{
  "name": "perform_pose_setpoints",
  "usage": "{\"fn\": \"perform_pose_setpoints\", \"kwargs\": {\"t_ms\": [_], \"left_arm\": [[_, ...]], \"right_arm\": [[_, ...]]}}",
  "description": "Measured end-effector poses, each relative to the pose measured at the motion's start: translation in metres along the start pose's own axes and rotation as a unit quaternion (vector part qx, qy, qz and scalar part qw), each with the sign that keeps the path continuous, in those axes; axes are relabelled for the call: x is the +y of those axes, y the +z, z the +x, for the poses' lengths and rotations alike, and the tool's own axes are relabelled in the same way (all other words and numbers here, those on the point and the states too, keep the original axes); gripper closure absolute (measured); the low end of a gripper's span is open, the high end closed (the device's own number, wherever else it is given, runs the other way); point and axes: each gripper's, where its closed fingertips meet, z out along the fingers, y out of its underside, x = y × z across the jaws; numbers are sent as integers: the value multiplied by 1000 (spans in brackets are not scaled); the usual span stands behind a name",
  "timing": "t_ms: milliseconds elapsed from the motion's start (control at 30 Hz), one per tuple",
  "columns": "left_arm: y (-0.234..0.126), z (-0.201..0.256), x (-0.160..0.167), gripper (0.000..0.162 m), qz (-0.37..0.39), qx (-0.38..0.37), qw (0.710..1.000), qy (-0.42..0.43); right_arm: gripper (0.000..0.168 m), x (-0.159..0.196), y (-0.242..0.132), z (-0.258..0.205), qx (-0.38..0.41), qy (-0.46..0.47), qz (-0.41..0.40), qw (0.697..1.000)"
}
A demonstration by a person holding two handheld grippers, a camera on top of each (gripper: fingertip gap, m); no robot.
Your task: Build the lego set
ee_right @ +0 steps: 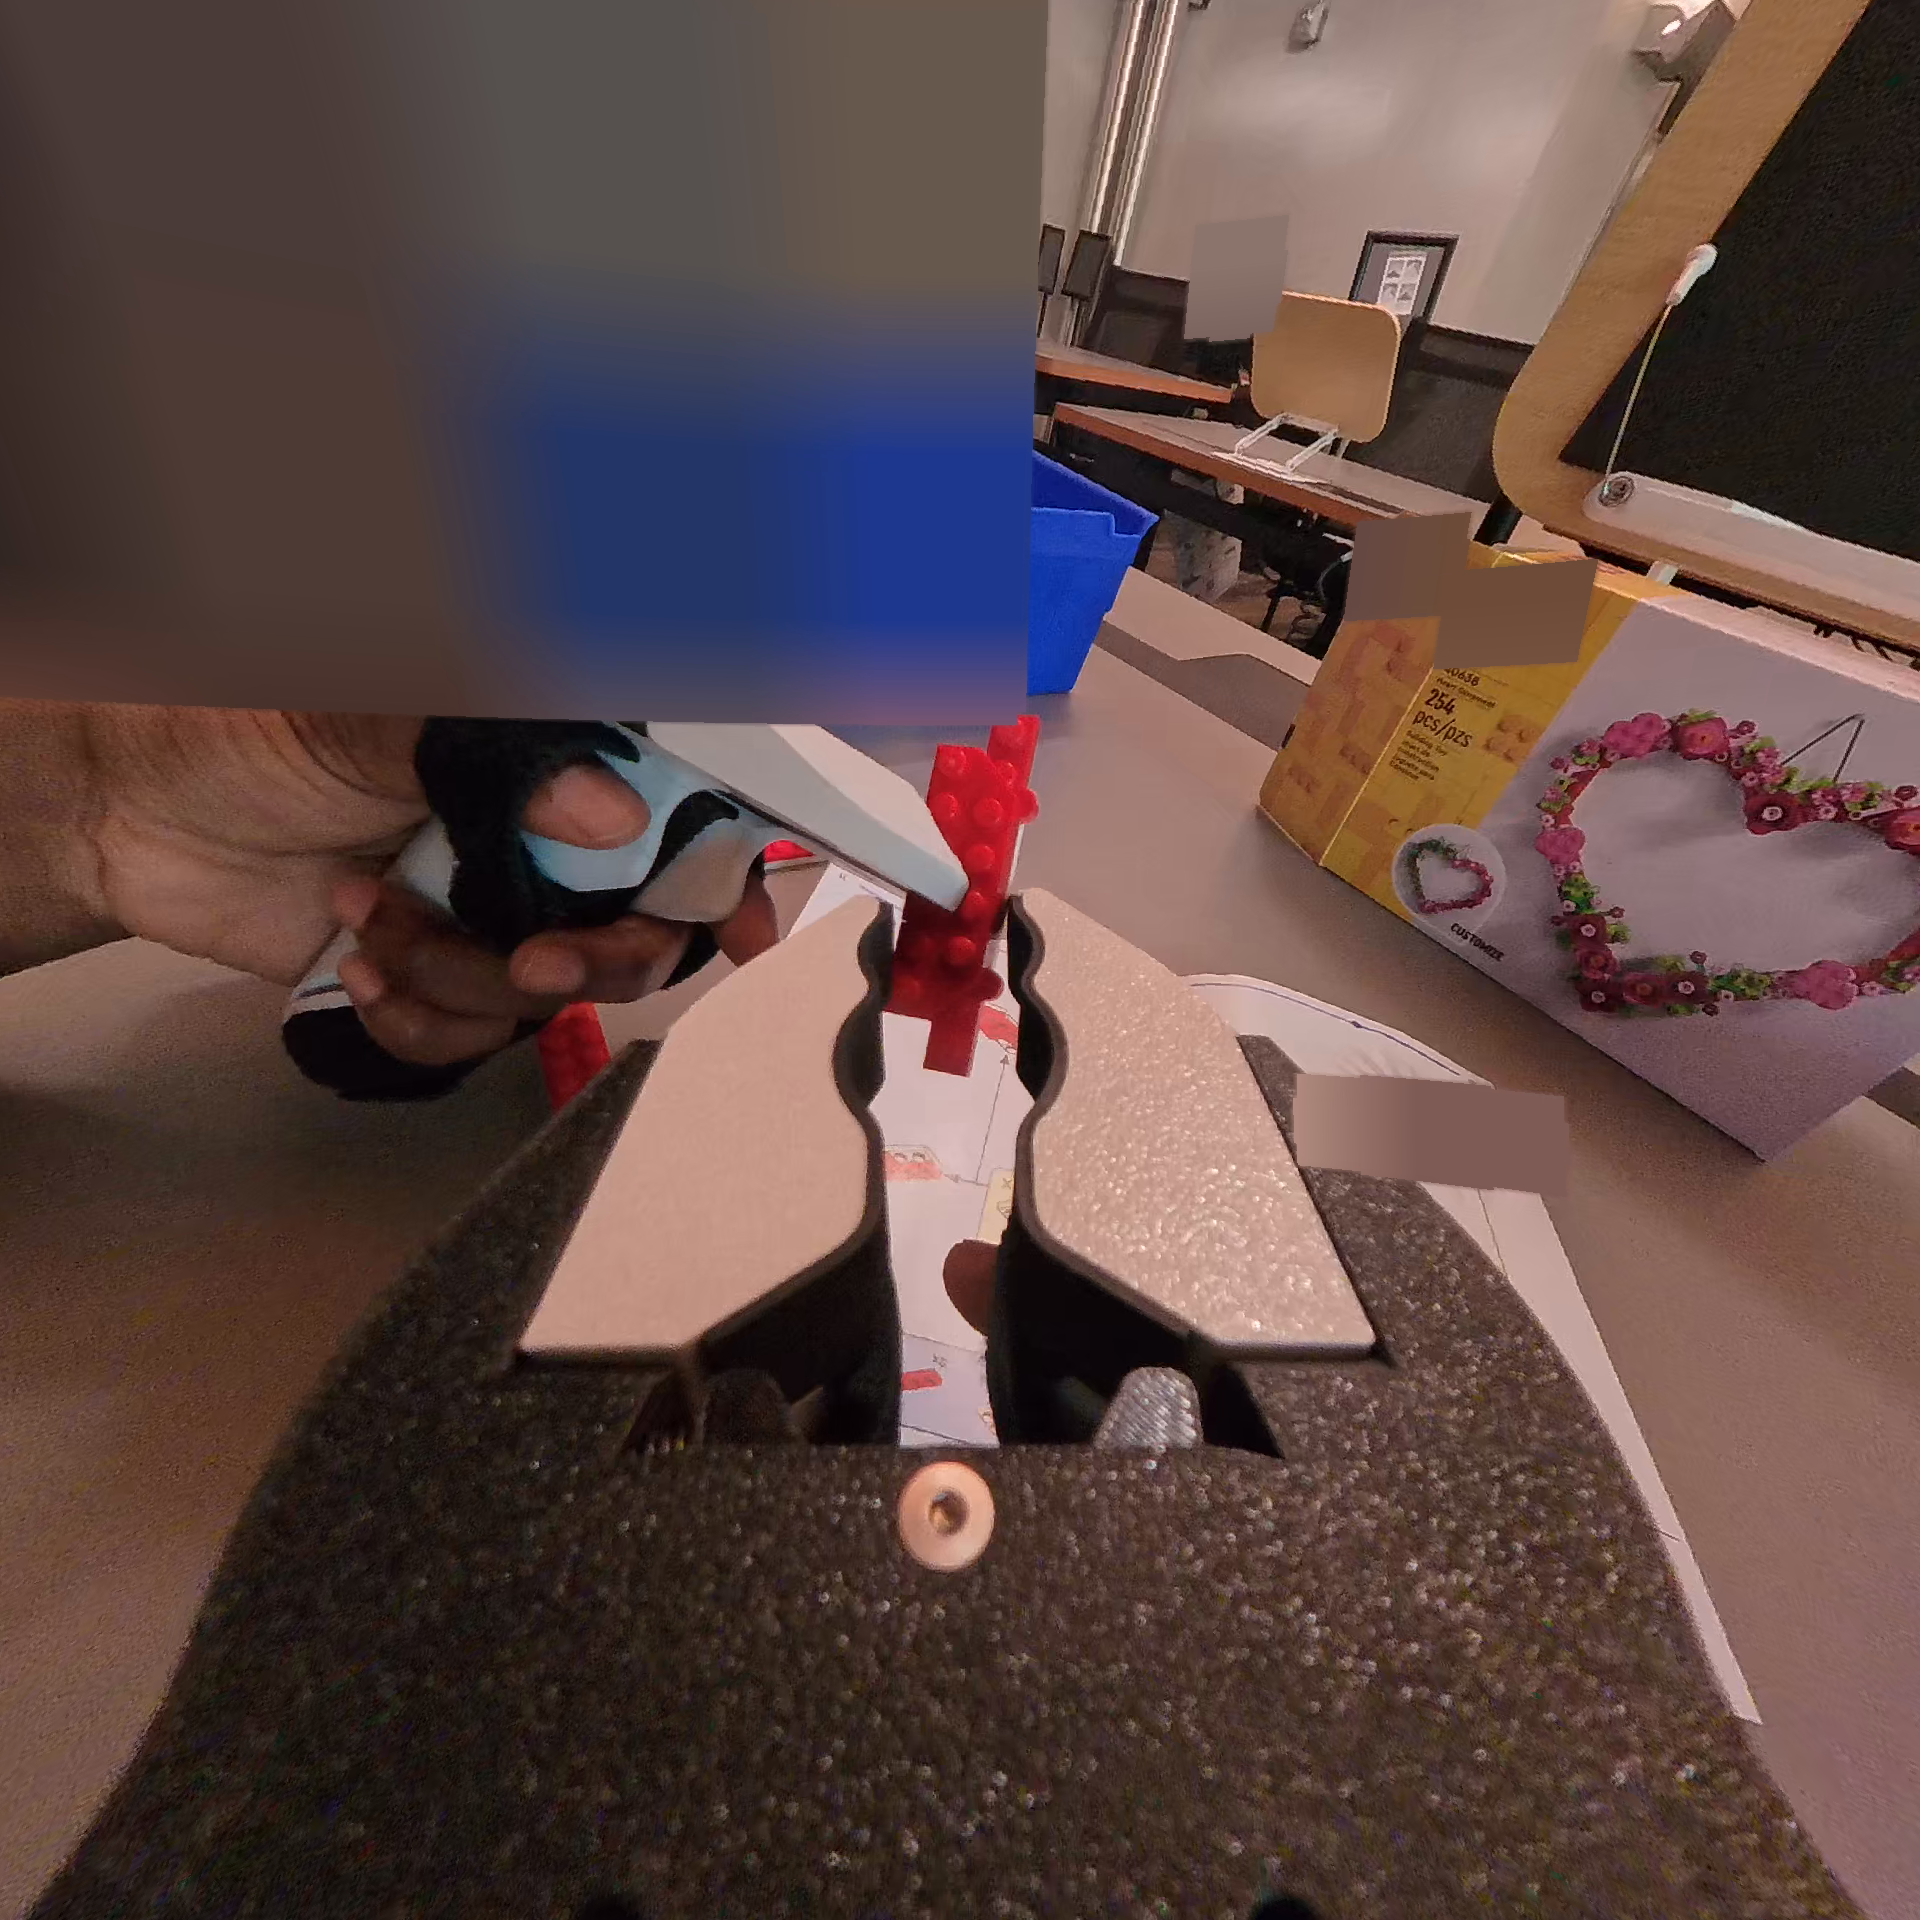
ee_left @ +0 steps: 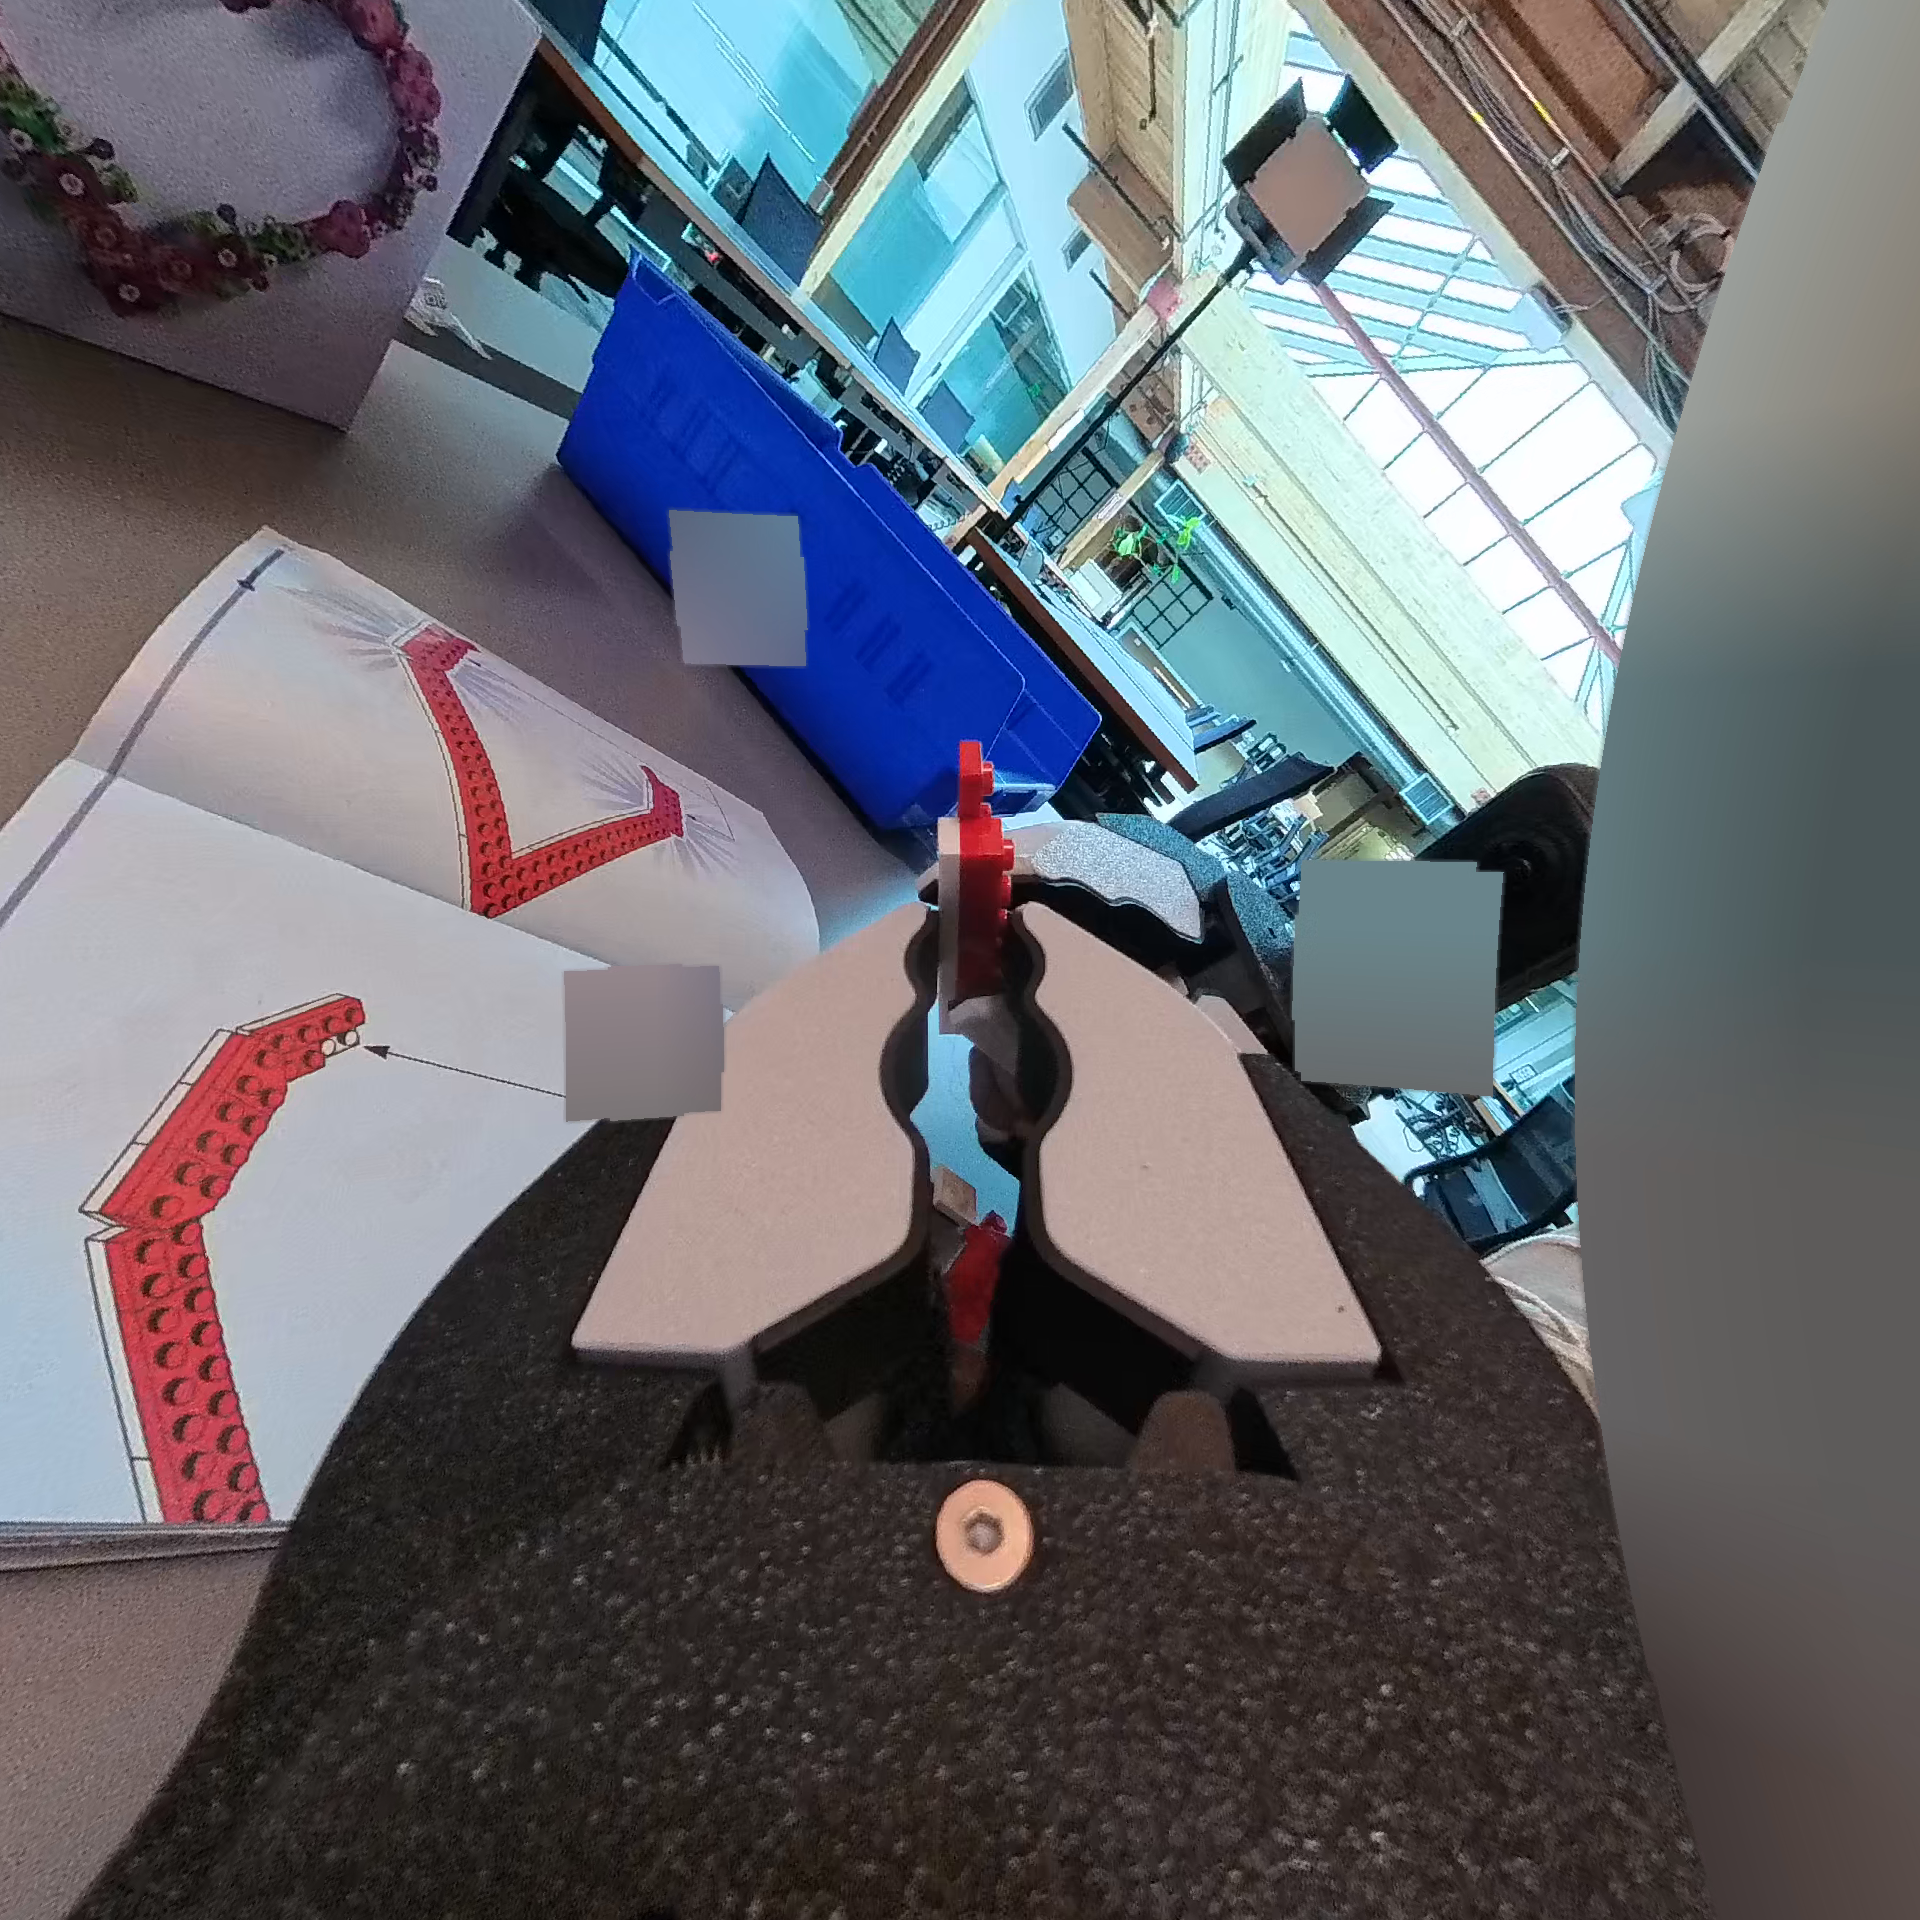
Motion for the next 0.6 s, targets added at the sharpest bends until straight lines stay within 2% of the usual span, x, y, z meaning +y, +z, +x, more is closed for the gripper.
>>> {"fn": "perform_pose_setpoints", "kwargs": {"t_ms": [400, 600], "left_arm": [[-5, -3, -5, 151, 24, -1, 999, -21], [-17, -7, -9, 150, 40, -17, 999, -26]], "right_arm": [[148, -6, 9, -1, -9, -4, -9, 1000], [149, -7, 19, -8, -34, -41, -40, 998]]}}
